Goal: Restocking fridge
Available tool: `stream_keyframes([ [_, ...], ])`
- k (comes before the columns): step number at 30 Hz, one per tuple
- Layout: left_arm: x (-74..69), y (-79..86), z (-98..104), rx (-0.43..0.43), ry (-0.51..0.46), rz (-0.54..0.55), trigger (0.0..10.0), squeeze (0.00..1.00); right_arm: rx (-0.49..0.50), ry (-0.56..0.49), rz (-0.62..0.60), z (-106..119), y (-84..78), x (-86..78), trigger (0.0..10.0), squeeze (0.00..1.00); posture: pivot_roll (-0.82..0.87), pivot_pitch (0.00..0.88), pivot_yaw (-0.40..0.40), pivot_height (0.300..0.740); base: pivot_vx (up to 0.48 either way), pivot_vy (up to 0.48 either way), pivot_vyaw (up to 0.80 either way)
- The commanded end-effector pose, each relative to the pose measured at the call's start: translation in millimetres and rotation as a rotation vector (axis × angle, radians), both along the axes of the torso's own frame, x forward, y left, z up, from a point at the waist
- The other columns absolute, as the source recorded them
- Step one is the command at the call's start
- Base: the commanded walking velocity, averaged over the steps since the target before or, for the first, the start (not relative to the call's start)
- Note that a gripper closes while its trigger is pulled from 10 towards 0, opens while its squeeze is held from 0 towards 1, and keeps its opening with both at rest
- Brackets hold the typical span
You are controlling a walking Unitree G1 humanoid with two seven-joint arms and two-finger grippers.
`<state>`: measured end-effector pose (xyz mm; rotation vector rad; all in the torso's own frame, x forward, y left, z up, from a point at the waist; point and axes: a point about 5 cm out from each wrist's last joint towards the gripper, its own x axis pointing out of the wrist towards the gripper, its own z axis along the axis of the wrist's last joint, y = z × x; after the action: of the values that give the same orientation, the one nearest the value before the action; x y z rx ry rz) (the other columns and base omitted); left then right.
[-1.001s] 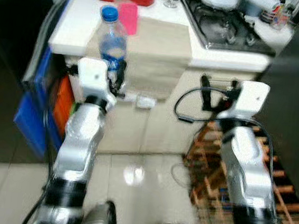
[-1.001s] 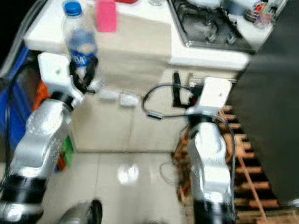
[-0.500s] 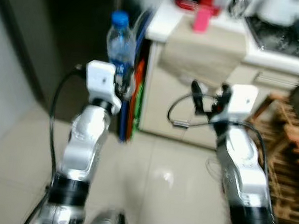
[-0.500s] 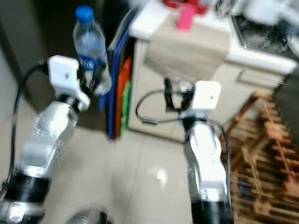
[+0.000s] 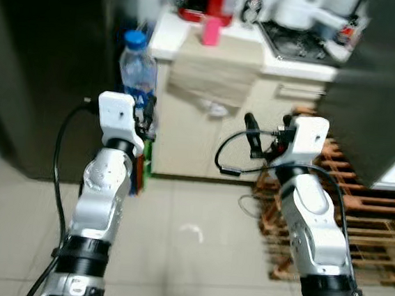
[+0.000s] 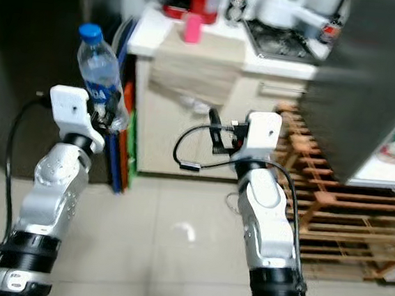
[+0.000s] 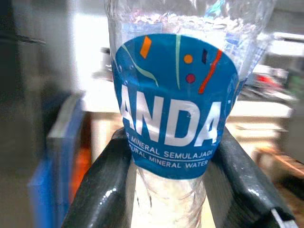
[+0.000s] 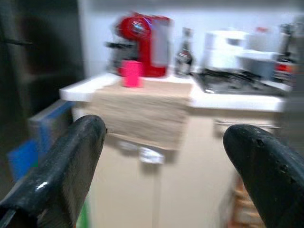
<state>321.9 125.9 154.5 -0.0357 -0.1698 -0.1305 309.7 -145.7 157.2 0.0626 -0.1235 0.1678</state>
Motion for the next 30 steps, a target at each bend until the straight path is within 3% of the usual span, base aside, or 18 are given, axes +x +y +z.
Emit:
stream_keyframes([
  [1,2.9,8.7,7.7,0.008,-0.036,0.024,10.0,0.00,0.001,-0.005,0.018,2.0,6.1,1.1,10.0,0.37,-0.07,0.000,-0.014,0.740,0.296,-0.375,0.00],
  [30,3.5,8.5,7.2,0.009,-0.039,0.024,10.0,0.00,-0.002,-0.004,0.016,1.5,5.5,1.5,10.0,0.37,-0.07,0.000,-0.013,0.740,0.296,-0.375,0.00],
])
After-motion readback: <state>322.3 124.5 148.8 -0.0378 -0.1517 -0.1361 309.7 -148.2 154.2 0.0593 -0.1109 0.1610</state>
